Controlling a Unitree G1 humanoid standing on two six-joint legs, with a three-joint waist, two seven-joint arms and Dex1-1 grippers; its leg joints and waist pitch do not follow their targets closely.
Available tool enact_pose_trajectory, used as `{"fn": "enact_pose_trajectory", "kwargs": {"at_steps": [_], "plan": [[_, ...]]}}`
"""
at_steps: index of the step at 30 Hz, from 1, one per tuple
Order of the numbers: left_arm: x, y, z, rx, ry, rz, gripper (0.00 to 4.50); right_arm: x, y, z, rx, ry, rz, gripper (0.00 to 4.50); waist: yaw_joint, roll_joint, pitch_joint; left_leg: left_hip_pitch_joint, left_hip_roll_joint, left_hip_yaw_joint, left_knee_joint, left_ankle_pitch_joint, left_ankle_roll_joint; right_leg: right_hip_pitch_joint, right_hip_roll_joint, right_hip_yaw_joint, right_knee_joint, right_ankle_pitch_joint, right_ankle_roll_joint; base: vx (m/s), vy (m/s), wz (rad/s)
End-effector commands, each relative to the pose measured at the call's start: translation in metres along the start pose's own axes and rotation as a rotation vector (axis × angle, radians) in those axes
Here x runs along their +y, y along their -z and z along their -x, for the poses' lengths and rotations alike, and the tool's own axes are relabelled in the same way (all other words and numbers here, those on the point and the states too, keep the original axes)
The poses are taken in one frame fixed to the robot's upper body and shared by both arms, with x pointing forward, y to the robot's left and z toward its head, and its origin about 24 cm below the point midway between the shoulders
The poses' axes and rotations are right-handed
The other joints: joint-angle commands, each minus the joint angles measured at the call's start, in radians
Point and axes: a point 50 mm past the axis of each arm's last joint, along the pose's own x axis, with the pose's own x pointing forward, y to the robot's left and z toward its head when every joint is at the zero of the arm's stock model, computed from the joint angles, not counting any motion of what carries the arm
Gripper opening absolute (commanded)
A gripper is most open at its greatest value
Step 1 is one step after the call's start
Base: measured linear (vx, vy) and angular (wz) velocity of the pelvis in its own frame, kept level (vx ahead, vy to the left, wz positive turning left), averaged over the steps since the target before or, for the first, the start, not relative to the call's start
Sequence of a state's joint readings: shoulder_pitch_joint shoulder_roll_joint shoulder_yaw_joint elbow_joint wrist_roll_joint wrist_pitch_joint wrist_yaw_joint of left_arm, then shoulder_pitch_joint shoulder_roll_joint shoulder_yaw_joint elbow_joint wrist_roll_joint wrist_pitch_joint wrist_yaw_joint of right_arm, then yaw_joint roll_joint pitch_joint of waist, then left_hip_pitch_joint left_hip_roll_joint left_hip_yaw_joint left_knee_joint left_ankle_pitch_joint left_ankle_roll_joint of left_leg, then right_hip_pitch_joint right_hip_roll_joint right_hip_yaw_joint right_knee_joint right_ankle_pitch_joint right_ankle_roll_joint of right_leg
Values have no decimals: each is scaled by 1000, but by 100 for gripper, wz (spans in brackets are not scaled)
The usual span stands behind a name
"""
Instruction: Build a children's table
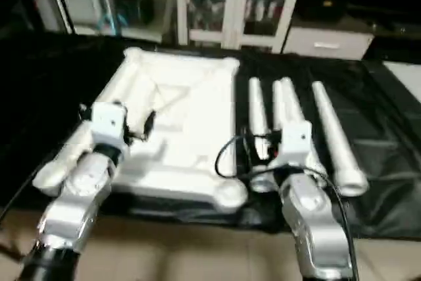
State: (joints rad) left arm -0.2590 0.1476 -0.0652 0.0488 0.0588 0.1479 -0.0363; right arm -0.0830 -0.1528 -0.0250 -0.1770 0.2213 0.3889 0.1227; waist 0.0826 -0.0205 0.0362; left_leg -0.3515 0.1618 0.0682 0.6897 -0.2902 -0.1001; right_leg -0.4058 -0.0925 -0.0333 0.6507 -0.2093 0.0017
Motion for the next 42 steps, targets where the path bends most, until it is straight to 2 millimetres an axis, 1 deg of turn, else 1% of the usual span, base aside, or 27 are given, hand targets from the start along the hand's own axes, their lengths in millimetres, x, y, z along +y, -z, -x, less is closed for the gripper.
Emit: {"fn": "enact_pose_trajectory", "kwargs": {"at_steps": [1,4,6,7,8,9,10,11,12,13,14,15,16,17,18,19,20,21,22,23,25,26,28,32,36,38,42], "plan": [[-1,3,1,22,-14,-2,450,-2,-6,-1,-14,-4,17,448,-16,59,-64,49,156,-76,-181,37,-98,-8,31,-7,10,-39,-116,5,156,45],[-4,4,2,27,-16,26,450,-5,-8,-1,-14,-6,27,448,-22,60,-84,73,223,-110,-159,516,-21,-64,17,-31,79,-78,-69,13,80,14],[-5,4,2,26,-20,27,450,-7,-8,-1,-13,-4,33,448,-12,38,-94,79,209,-108,-141,787,223,-67,6,-27,72,-102,-75,0,0,0],[-5,4,2,26,-22,28,450,-8,-9,-1,-14,-3,34,448,-12,38,-94,79,209,-108,-141,787,223,-67,6,-27,72,-102,-75,-9,-96,-9],[-5,4,2,28,-27,26,450,-8,-9,-1,-14,-2,35,448,-7,10,-82,50,159,-84,-149,662,445,-45,-4,-11,36,-73,-182,-26,-170,-10],[-5,4,2,29,-30,26,450,-9,-9,-2,-14,-2,37,448,-11,-35,-82,24,104,-50,-130,444,496,0,-25,2,-10,43,-348,-26,-170,-10],[-5,4,2,30,-34,26,450,-10,-10,-2,-14,-1,39,448,-7,-56,-87,-27,16,-1,-67,358,488,46,-27,7,-51,143,-470,-44,-205,1],[-5,4,2,31,-38,24,450,-10,-10,-3,-15,-1,40,448,36,-90,-91,-101,-91,87,118,-62,352,98,-46,46,-118,211,-613,-54,-207,4],[-4,4,1,30,-45,26,450,-10,-11,-3,-17,-3,43,448,28,-76,-62,-109,-61,77,148,-124,192,73,-73,15,-121,137,-580,-54,-207,4],[-4,4,1,30,-46,26,450,-10,-11,-3,-17,-4,43,448,28,-76,-62,-109,-61,77,148,-124,192,73,-73,15,-121,137,-580,-64,-194,4],[-6,5,1,42,-36,52,450,-10,-12,-4,-18,-5,45,448,16,-46,-55,-68,-41,67,103,-189,135,62,-84,7,-161,-73,-422,-59,-160,7],[-6,4,1,37,-36,55,450,-10,-12,-4,-18,-5,46,448,13,4,-67,-57,20,40,-8,-99,179,98,-72,-16,-179,-186,-211,-59,-160,7],[-7,5,1,49,-41,65,450,-9,-12,-4,-17,-7,45,448,15,39,-72,-13,114,-14,-72,9,214,88,-38,-60,-161,-148,-86,-59,-129,-5],[-8,3,1,37,-28,53,450,-9,-11,-4,-15,-11,44,448,-38,31,-76,25,253,-110,-127,259,384,-5,-21,-72,50,-156,48,-60,-93,-5],[-8,3,1,37,-28,53,450,-9,-11,-4,-15,-11,44,448,-26,8,-76,60,142,-46,-79,400,473,-58,-26,-23,46,-50,47,-60,-93,-5],[-9,3,1,32,-21,47,450,-9,-11,-3,-14,-11,44,448,-33,-9,-73,57,84,-24,-65,416,497,-57,-44,-1,17,-1,30,-51,-82,2],[-8,1,1,17,-28,27,450,-8,-11,-3,-12,-13,40,448,-4,-65,-73,-42,-35,44,16,270,415,40,-136,92,-69,110,64,-59,-65,-3],[-6,2,1,30,-41,23,450,-7,-10,-2,-12,-15,37,448,44,-54,-61,-98,29,-13,74,-7,246,83,-315,178,-129,19,54,-59,-65,-3],[-6,3,1,31,-43,23,450,-7,-10,-2,-12,-16,36,448,46,-55,-57,-88,35,-20,66,-37,168,79,-299,160,-130,-31,18,-70,-22,-14],[-3,4,1,47,-51,17,450,-5,-10,-2,-14,-24,31,448,39,-46,-48,-85,17,-10,-10,34,84,101,-187,89,-110,-90,-96,-73,6,-15],[-1,7,0,83,-45,22,450,-4,-10,-1,-14,-29,40,448,11,-12,-44,-11,37,18,-130,44,97,49,-23,5,-79,-121,-132,-70,18,-6],[-1,5,1,66,-29,37,450,-4,-10,-1,-15,-29,42,448,-3,3,-53,6,49,12,-132,49,99,42,-8,2,-55,-70,-141,-65,53,8],[0,0,1,21,-14,35,450,-3,-11,-1,-18,-34,39,448,-20,15,-41,5,59,13,-169,-188,28,62,-15,4,-78,-98,-147,-64,54,4],[1,-1,0,15,-14,32,450,-3,-11,-2,-22,-33,40,448,-37,10,-10,84,41,32,-185,-653,-3,44,-21,-17,-167,-593,-57,-28,16,3],[0,-2,0,15,-4,42,450,-1,-11,-2,-22,-36,42,448,-58,19,-14,83,38,34,-205,-627,26,93,-28,-38,-184,-567,-44,0,0,0],[0,-2,0,15,-1,48,450,-1,-11,-2,-21,-36,48,448,-60,10,-32,40,28,46,-206,-444,67,137,-42,-20,-179,-497,-70,73,1,-14],[-1,-2,0,15,0,47,450,-1,-10,-2,-21,-36,54,448,-57,6,-50,41,18,66,-194,-182,150,152,-30,-10,-159,-307,-171,107,-9,0]]}}
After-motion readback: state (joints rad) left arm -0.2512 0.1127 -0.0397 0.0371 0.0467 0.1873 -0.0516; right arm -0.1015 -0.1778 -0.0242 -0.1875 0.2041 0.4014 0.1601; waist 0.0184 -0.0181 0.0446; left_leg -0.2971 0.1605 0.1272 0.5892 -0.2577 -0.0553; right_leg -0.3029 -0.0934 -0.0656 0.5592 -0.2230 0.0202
